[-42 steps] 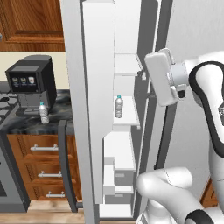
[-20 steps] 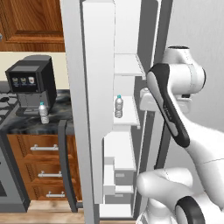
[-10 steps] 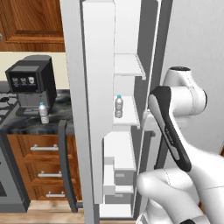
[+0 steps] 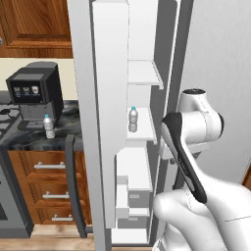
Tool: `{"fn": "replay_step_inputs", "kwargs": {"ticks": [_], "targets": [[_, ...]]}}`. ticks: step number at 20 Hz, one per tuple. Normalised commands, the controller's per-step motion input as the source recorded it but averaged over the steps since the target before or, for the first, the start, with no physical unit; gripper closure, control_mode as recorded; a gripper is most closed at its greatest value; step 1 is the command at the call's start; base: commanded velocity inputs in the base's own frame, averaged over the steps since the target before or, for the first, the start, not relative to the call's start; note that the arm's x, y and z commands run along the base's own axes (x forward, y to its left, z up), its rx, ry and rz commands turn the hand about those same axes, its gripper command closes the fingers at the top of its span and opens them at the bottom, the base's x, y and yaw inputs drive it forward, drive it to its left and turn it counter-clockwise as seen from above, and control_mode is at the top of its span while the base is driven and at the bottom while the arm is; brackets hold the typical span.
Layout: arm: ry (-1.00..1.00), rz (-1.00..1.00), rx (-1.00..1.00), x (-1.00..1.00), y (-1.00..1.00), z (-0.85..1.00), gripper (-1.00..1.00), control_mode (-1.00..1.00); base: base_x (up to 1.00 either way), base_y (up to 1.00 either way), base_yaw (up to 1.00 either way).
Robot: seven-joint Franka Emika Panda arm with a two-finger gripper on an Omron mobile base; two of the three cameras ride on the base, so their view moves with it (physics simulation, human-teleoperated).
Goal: Take the bottled waters from the counter and place them in the freezer to freeze. Close the freezer door after placing the bottles.
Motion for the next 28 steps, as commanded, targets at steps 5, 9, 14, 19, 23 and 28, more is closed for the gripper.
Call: {"fn": "replay_step_inputs", "kwargs": {"ticks": [5,9,14,19,23,28], "targets": [[0.02,0.00,-0.02,0.00,0.00,-0.03,-1.00,-1.00,0.00,0.00,0.00],[0.00,0.00,0.00,-0.03,0.00,0.00,-1.00,-1.00,0.00,0.00,0.00],[0.00,0.00,0.00,-0.18,0.00,-0.02,-1.00,-1.00,0.00,0.00,0.00],[0.00,0.00,0.00,-0.18,0.00,-0.04,-1.00,1.00,-0.41,0.01,-0.02],[0.00,0.00,0.00,0.00,0.00,0.00,-1.00,1.00,-0.70,0.19,-0.11],[0.00,0.00,0.00,0.00,0.00,0.00,-1.00,1.00,-0.61,0.46,-0.07]]}}
